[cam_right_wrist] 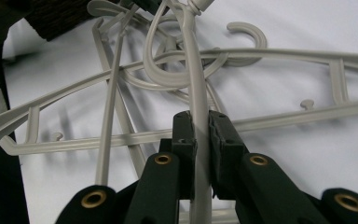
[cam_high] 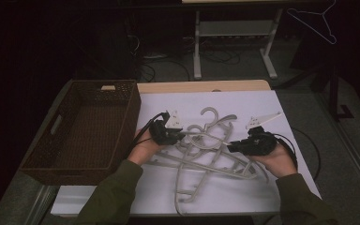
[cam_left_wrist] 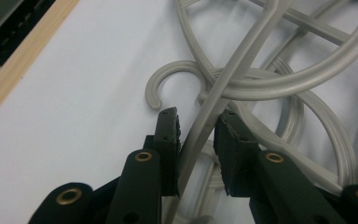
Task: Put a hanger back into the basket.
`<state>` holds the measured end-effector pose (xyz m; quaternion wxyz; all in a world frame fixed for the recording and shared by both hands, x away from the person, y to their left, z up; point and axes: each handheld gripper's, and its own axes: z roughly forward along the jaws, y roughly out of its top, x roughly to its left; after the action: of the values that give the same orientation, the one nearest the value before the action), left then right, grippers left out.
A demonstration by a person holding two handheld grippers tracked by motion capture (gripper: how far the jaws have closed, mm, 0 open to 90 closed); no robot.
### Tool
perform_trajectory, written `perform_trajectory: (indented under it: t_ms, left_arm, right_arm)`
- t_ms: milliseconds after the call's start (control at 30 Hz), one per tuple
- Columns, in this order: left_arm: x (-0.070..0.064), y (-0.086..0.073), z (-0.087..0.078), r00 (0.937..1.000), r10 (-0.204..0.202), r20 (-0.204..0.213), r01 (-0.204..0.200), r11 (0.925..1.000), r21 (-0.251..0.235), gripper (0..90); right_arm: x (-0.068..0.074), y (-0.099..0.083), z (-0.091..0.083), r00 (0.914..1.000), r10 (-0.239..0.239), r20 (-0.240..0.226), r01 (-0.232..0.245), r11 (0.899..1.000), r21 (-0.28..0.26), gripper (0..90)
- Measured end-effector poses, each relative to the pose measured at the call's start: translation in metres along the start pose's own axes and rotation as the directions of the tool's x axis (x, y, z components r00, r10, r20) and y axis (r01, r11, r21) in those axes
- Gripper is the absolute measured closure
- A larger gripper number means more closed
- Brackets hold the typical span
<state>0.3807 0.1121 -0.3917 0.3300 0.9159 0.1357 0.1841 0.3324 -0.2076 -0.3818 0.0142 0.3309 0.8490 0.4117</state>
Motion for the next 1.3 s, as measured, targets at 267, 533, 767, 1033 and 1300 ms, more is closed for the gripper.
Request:
perform_trajectory:
  t_ms: [267, 533, 767, 1033, 1300]
  left_arm:
    - [0.001, 0.004, -0.014, 0.9980, 0.060, -0.021, -0.060, 0.9982, -0.004, 74.4]
    - [-0.004, 0.009, -0.028, 0.9888, 0.142, -0.047, -0.143, 0.9895, -0.020, 77.5]
    - [-0.012, 0.017, -0.037, 0.9805, 0.196, -0.003, -0.196, 0.9796, -0.043, 82.5]
    - [-0.017, 0.022, -0.042, 0.9880, 0.151, 0.031, -0.149, 0.9873, -0.055, 82.8]
    - [-0.007, 0.023, -0.064, 0.9973, 0.006, 0.073, 0.001, 0.9951, -0.099, 83.0]
  right_arm:
    - [-0.013, 0.013, -0.003, 0.9958, -0.054, -0.075, 0.053, 0.999, -0.009, 79.0]
    - [-0.023, 0.020, -0.004, 0.9938, -0.090, -0.065, 0.088, 0.996, -0.031, 56.7]
    - [-0.028, 0.021, -0.011, 0.9962, -0.086, -0.007, 0.086, 0.994, -0.065, 38.8]
    - [-0.028, 0.028, -0.022, 0.9941, -0.099, 0.046, 0.103, 0.989, -0.104, 27.0]
    - [-0.017, 0.029, -0.032, 0.9889, -0.080, 0.125, 0.101, 0.980, -0.170, 13.4]
